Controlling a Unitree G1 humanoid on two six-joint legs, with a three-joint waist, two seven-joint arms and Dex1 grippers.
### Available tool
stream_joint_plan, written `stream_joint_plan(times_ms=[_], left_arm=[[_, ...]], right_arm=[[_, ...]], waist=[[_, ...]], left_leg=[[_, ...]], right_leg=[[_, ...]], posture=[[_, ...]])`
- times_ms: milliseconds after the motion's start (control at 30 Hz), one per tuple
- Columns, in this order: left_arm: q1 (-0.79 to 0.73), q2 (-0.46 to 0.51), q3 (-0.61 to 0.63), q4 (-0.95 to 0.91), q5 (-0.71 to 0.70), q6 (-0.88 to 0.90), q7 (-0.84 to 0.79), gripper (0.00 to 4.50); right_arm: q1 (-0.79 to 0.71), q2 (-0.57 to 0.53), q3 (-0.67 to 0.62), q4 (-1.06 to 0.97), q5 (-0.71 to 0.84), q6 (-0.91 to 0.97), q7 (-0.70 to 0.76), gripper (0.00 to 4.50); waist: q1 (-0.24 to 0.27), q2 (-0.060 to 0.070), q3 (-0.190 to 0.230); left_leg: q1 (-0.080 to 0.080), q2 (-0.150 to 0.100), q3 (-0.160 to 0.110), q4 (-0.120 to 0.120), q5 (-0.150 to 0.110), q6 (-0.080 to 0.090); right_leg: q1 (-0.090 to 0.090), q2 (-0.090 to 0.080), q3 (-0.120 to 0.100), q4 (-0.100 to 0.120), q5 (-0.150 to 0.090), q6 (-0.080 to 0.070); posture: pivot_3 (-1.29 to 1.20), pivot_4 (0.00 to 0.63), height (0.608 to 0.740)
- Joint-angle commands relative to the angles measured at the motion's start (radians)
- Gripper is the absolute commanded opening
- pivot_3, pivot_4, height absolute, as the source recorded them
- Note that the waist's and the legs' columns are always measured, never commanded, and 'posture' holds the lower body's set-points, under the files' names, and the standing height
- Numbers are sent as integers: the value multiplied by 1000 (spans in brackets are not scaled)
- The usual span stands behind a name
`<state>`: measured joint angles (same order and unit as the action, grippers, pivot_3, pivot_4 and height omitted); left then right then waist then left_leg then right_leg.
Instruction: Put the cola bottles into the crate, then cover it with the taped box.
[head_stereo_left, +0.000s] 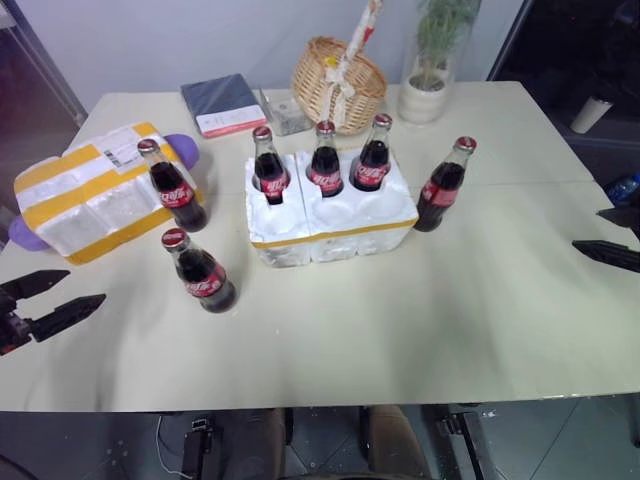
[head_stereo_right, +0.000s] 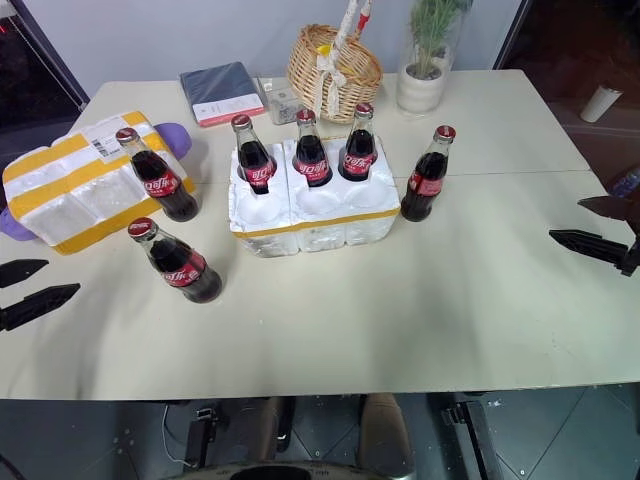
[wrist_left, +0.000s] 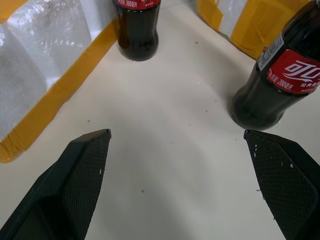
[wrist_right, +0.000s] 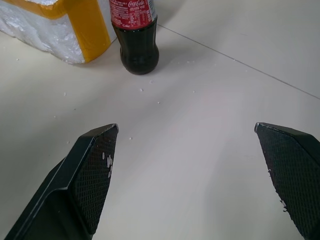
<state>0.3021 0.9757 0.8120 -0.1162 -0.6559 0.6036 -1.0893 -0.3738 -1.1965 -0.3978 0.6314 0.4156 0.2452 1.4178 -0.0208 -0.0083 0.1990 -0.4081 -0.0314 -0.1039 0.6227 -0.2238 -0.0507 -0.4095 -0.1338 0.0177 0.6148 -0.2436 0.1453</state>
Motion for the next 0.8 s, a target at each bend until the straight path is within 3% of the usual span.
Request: stream_joint_plan(times_ms=[33,533,667,800], left_arm=[[-13,9,13,3,16,-21,-1,4465],[-115,4,-29,-16,-40,26,-4,4465],[-105,23,-10,-102,-155,117,-81,4465],[-63,35,-44,-147,-111,52,-156,4465]], right_arm=[[-14,0,-30,-2,16,-12,-5,4500],[-51,-6,-20,10,23,17,14,4500],[-133,-36,13,-29,45,99,80,4500],[-237,-59,71,-74,52,171,138,4500]], waist=[[0,0,0],[-1,0,0],[-7,1,0],[-21,2,1]], left_leg=[[0,0,0,0,0,0],[0,0,0,0,0,0],[0,0,1,1,0,0],[1,1,1,0,0,0]], right_leg=[[0,0,0,0,0,0],[0,0,0,1,0,0],[0,0,1,1,0,0],[0,1,1,1,0,0]], posture=[[0,150,736],[0,150,736],[0,150,736],[0,150,736]])
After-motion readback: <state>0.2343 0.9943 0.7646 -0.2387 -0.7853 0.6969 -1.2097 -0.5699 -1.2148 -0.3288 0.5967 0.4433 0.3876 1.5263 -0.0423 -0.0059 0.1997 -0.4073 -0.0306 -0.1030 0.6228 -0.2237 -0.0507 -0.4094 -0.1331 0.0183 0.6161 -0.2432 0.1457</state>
